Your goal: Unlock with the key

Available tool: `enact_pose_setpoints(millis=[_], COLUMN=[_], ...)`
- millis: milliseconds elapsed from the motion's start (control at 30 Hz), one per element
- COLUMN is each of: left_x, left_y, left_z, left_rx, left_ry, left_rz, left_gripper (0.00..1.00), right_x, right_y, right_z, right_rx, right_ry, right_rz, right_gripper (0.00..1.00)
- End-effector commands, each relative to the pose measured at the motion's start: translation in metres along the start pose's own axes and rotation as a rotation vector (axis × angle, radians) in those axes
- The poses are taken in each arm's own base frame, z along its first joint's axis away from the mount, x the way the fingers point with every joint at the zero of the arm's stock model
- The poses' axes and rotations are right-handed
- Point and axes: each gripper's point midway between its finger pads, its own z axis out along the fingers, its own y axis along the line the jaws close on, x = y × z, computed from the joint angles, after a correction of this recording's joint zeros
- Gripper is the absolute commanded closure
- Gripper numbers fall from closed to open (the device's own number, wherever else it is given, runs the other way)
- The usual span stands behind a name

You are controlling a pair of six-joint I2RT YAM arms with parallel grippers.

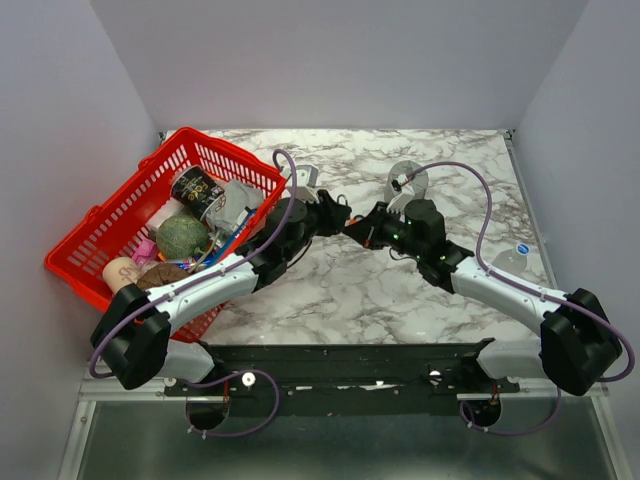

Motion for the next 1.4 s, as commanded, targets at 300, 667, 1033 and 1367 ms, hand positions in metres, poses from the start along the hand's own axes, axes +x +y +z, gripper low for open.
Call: enact_pose_setpoints(millis=[300, 667, 1033, 1367], left_x=[0.037, 0.049, 0.057, 0.064], left_y=[-0.021, -0.023, -0.023, -0.022], left_z=[-0.004, -0.001, 0.0, 0.003], left_rx=[0.08, 0.087, 0.085, 0.076], left_ry=[0.118, 0.157, 0.181, 0.206], left_rz=[0.004, -0.004, 0.004, 0.021], left_gripper=[1.0, 1.0, 1.0, 1.0], right_x=[-0.073, -0.084, -0.093, -0.101], right_y=[0.012, 0.022, 0.02, 0.019], right_z=[-0.002, -0.01, -0.016, -0.019], right_rx=[-0.011, -0.062, -0.037, -0.013], right_ry=[-0.265, -0.338, -0.388, -0.412], right_rz=[-0.165, -0.225, -0.273, -0.338], right_gripper=[0.99, 0.99, 0.99, 0.99])
